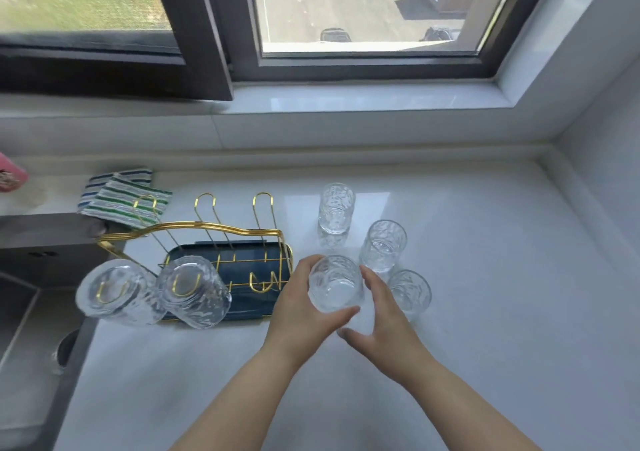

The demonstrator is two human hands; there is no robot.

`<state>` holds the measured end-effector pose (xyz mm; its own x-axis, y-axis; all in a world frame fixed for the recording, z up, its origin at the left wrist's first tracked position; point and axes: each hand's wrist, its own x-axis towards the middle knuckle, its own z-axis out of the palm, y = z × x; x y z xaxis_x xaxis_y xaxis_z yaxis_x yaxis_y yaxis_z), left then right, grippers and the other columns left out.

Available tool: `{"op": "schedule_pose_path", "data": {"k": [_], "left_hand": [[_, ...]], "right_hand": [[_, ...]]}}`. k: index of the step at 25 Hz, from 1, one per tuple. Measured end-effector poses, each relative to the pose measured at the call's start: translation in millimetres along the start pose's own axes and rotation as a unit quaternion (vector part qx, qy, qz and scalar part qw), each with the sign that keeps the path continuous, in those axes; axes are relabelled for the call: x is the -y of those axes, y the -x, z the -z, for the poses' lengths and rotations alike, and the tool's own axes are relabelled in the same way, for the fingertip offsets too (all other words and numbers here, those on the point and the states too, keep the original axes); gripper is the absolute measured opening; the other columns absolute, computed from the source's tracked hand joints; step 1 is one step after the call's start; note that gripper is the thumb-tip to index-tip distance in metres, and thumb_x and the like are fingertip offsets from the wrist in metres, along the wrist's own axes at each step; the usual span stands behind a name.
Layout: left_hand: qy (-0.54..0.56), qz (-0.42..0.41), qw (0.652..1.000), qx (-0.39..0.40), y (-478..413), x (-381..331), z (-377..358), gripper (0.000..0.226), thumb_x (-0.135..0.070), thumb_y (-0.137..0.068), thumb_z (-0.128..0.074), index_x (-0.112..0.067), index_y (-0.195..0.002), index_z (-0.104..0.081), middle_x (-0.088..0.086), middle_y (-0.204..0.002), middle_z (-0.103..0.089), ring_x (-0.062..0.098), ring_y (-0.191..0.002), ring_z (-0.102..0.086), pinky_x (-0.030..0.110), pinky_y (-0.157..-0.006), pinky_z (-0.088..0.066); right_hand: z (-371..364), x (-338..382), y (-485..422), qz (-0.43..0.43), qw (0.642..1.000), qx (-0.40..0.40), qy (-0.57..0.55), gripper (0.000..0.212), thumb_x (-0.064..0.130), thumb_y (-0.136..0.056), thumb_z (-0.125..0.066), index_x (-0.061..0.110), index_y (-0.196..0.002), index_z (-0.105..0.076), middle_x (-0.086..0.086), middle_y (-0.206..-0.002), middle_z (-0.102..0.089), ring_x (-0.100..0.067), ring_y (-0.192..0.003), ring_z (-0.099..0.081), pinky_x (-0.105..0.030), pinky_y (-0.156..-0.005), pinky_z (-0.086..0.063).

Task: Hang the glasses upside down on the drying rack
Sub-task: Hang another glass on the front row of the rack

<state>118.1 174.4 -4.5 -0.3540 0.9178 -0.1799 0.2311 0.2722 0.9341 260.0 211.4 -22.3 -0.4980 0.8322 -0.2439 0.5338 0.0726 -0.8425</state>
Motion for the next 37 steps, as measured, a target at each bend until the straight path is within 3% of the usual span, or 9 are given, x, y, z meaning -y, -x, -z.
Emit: {"op": "schedule_pose_path", "data": {"k": [3, 5, 10, 15, 18, 24, 27, 32, 37], "left_hand": [[0.063, -0.024, 0.998, -0.004, 28.7, -27.5, 27.6, 0.066, -0.017, -0.055, -0.087, -0.038, -0.106, -0.050, -0.025, -0.103, -0.061, -0.005, -0.099, -0.059, 0.011, -0.080, -0.049], [0.131, -0.029, 0.991, 0.006, 43.1, -36.9, 46.6, 0.064, -0.022, -0.052, -0.086, -0.036, -0.103, -0.051, -0.021, -0.106, -0.061, 0.002, -0.103, -0.061, 0.022, -0.082, -0.053], [0.256, -0.021, 0.964, 0.070, 60.3, -39.3, 82.6, 0.068, -0.020, -0.053, -0.080, -0.021, -0.113, -0.047, 0.005, -0.118, -0.062, 0.018, -0.107, -0.063, 0.024, -0.079, -0.053], [0.012, -0.070, 0.997, 0.018, 74.1, -26.7, 107.8, 0.078, -0.036, -0.056, -0.083, -0.053, -0.119, -0.040, -0.026, -0.118, -0.053, -0.003, -0.115, -0.051, 0.007, -0.094, -0.038], [-0.118, -0.129, 0.984, -0.042, 67.0, -24.0, 108.9, 0.070, -0.042, -0.061, -0.076, -0.053, -0.119, -0.039, -0.032, -0.119, -0.044, -0.009, -0.119, -0.037, -0.001, -0.092, -0.027], [-0.208, -0.135, 0.962, -0.114, 37.6, -8.6, 104.8, 0.077, -0.040, -0.067, -0.077, -0.037, -0.131, -0.036, -0.015, -0.122, -0.044, 0.001, -0.116, -0.025, 0.032, -0.101, -0.029], [-0.224, -0.106, 0.960, -0.128, 29.7, -0.6, 98.8, 0.075, -0.035, -0.068, -0.077, -0.031, -0.132, -0.038, -0.002, -0.143, -0.038, 0.006, -0.136, -0.012, 0.032, -0.112, -0.015], [-0.304, -0.150, 0.932, -0.126, 18.0, 2.4, 92.1, 0.074, -0.033, -0.066, -0.079, -0.016, -0.130, -0.047, 0.003, -0.135, -0.053, 0.010, -0.138, -0.022, 0.023, -0.112, 0.008], [-0.370, -0.135, 0.911, -0.119, 11.2, 4.4, 90.2, 0.074, -0.039, -0.067, -0.077, -0.011, -0.128, -0.046, 0.006, -0.137, -0.052, 0.019, -0.140, -0.030, 0.023, -0.109, 0.009]], "right_hand": [[9.4, 19.0, 3.2, 0.019, 0.992, 0.031, -0.117, 0.079, 0.026, -0.064, -0.081, 0.046, -0.127, -0.038, 0.019, -0.131, -0.053, -0.003, -0.123, -0.048, -0.024, -0.101, -0.042], [15.5, 36.2, 9.4, 0.028, 0.962, 0.098, -0.255, 0.081, 0.013, -0.056, -0.083, 0.045, -0.121, -0.046, 0.014, -0.122, -0.062, -0.011, -0.115, -0.058, -0.023, -0.087, -0.050], [6.2, 73.4, 19.8, 0.062, 0.878, 0.157, -0.448, 0.094, 0.017, -0.043, -0.092, 0.028, -0.126, -0.050, -0.012, -0.128, -0.058, -0.031, -0.113, -0.060, -0.031, -0.081, -0.054], [-0.2, 108.1, 23.3, 0.107, 0.935, 0.068, -0.332, 0.089, 0.011, -0.043, -0.086, 0.032, -0.123, -0.053, 0.006, -0.108, -0.061, -0.023, -0.102, -0.066, -0.033, -0.080, -0.056], [-11.9, 123.2, 20.6, 0.145, 0.968, 0.029, -0.203, 0.092, 0.016, -0.046, -0.087, 0.040, -0.124, -0.045, 0.016, -0.109, -0.057, -0.012, -0.108, -0.061, -0.021, -0.089, -0.051], [-33.4, 118.9, -3.6, 0.170, 0.979, 0.006, -0.114, 0.089, 0.013, -0.057, -0.083, 0.034, -0.131, -0.038, 0.015, -0.126, -0.050, -0.003, -0.120, -0.050, -0.019, -0.104, -0.039], [-40.7, 104.8, -15.3, 0.178, 0.979, 0.001, -0.097, 0.080, 0.013, -0.057, -0.082, 0.037, -0.124, -0.044, 0.008, -0.124, -0.051, -0.009, -0.121, -0.050, -0.023, -0.104, -0.041], [-47.6, 85.4, -25.0, 0.149, 0.981, -0.017, -0.123, 0.076, 0.021, -0.055, -0.085, 0.037, -0.119, -0.048, 0.006, -0.123, -0.053, -0.011, -0.118, -0.053, -0.020, -0.100, -0.043], [-51.8, 77.3, -35.4, 0.104, 0.987, 0.005, -0.125, 0.079, 0.021, -0.053, -0.085, 0.039, -0.120, -0.047, 0.006, -0.125, -0.056, -0.007, -0.116, -0.054, -0.023, -0.102, -0.043]]}}
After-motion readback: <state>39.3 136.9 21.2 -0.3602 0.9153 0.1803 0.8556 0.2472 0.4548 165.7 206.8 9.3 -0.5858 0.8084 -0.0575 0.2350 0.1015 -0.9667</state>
